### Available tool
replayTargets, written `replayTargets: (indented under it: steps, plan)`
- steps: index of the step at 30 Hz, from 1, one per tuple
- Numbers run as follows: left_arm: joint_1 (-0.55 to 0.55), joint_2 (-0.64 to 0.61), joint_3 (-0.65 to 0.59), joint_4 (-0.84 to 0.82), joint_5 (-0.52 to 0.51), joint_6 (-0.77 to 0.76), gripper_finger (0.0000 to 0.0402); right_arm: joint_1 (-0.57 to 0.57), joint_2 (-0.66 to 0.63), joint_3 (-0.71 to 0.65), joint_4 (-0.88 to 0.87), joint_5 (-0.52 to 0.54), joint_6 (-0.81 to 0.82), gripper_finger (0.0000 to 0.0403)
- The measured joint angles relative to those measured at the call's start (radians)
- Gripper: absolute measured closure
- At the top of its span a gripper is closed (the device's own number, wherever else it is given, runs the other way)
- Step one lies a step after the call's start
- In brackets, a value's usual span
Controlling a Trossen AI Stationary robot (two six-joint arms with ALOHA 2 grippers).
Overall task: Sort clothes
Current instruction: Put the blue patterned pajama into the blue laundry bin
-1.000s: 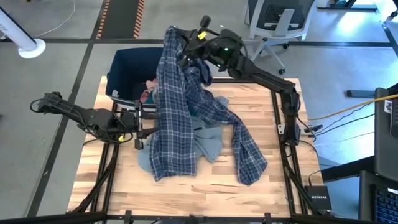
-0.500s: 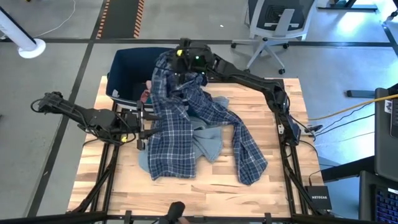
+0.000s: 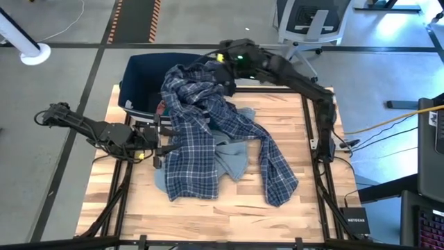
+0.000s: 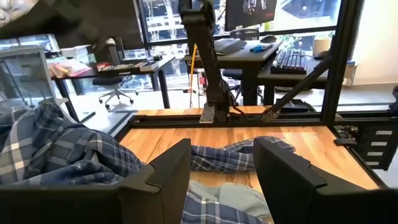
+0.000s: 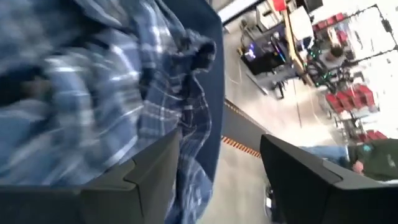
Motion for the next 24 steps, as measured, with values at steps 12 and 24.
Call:
replayTargets:
  steps: [12,24]
  plan:
    - [-0.004,0.024,0.000,-0.142,0.000,-0.098,0.0233,0.205,-0.124,-0.009,-0.428,0.148,0.086,0.0157]
    - [-0.004,0.051,0.000,-0.467,-0.002,-0.387,0.0233,0.253,-0.165,-0.425,-0.388,0.405,0.130,0.0157]
